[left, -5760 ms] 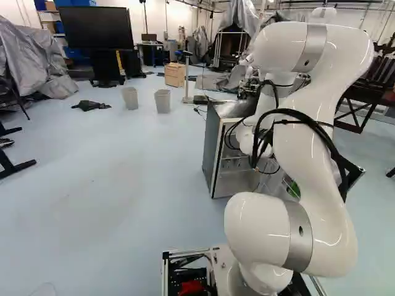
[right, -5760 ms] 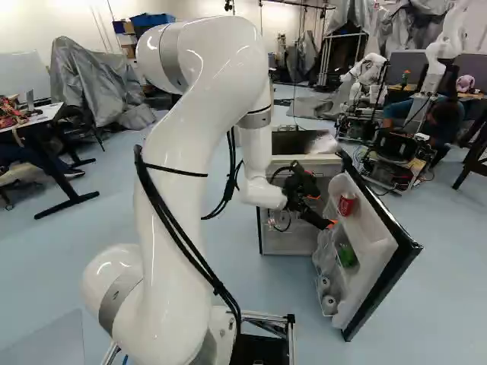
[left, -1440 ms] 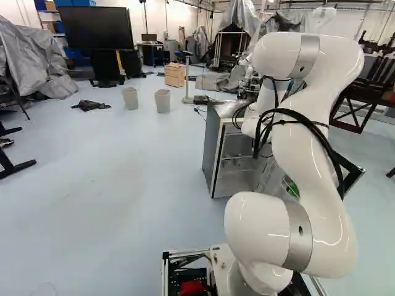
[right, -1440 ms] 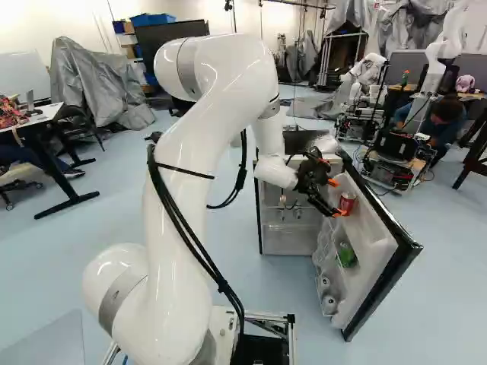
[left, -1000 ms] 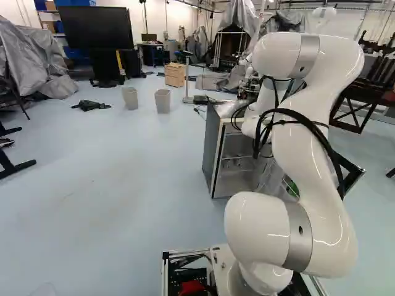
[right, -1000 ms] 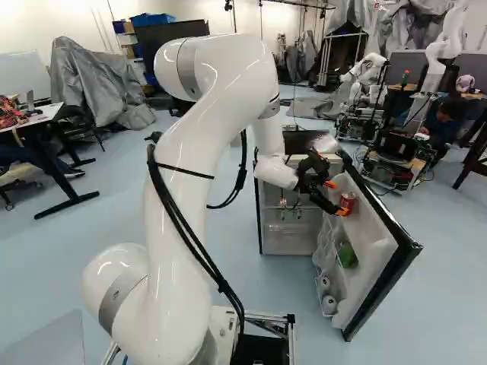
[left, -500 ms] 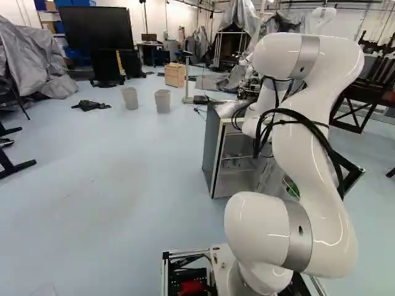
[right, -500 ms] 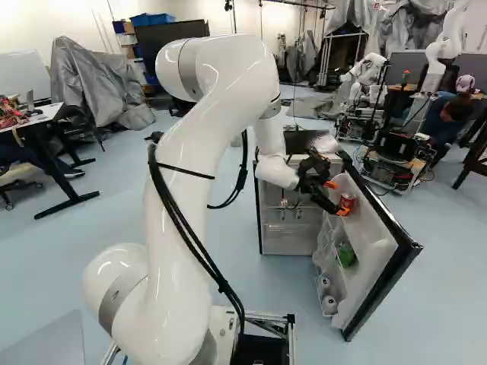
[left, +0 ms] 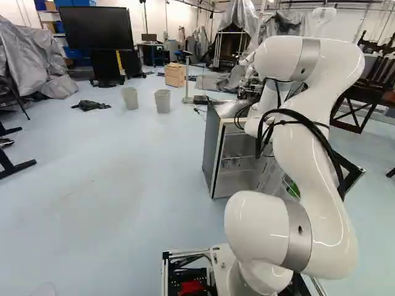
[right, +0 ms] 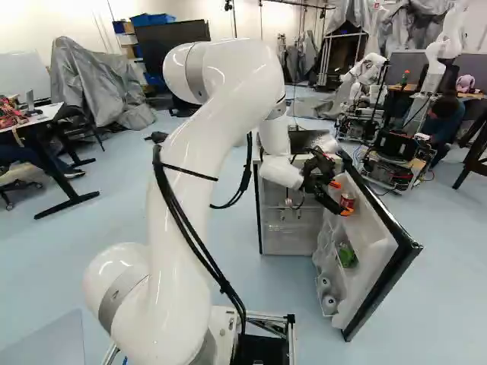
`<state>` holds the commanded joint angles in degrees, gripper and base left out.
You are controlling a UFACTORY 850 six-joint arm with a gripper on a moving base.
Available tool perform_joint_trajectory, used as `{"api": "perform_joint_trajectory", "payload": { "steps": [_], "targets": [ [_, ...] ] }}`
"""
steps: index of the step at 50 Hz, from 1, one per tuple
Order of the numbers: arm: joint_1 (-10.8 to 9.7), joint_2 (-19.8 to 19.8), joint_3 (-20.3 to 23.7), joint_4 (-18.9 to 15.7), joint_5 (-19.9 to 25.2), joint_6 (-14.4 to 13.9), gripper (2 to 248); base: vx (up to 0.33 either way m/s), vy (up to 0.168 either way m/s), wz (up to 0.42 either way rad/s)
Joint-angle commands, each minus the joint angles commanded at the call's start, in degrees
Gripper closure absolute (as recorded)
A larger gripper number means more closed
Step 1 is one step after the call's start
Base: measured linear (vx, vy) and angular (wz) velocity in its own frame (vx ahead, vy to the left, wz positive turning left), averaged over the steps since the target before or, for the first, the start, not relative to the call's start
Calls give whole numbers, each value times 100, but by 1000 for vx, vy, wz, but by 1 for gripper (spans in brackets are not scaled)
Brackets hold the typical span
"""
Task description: Grab a drink from the fridge
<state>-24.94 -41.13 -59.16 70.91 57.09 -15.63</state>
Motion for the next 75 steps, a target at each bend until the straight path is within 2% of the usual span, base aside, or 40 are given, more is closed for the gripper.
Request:
{"api": "perform_joint_trajectory", "payload": {
  "steps": [24, 25, 29, 30, 34, 35, 40, 41, 45, 46, 75],
  "targets": [
    [-77, -1, -1, 0, 0, 0, 3, 0, 0, 0],
    [-77, -1, -1, 0, 0, 0, 24, 0, 0, 0],
    [-77, -1, -1, 0, 0, 0, 24, 0, 0, 0],
    [-77, -1, -1, 0, 0, 0, 61, 0, 0, 0],
    [-77, -1, -1, 0, 0, 0, 61, 0, 0, 0],
    [-77, -1, -1, 0, 0, 0, 99, 0, 0, 0],
    [-77, -1, -1, 0, 0, 0, 99, 0, 0, 0],
    [-77, -1, -1, 0, 0, 0, 137, 0, 0, 0],
    [-77, -1, -1, 0, 0, 0, 137, 0, 0, 0],
    [-77, -1, -1, 0, 0, 0, 156, 0, 0, 0],
    [-53, 22, 36, 0, 33, 0, 156, 0, 0, 0]
  ]
}}
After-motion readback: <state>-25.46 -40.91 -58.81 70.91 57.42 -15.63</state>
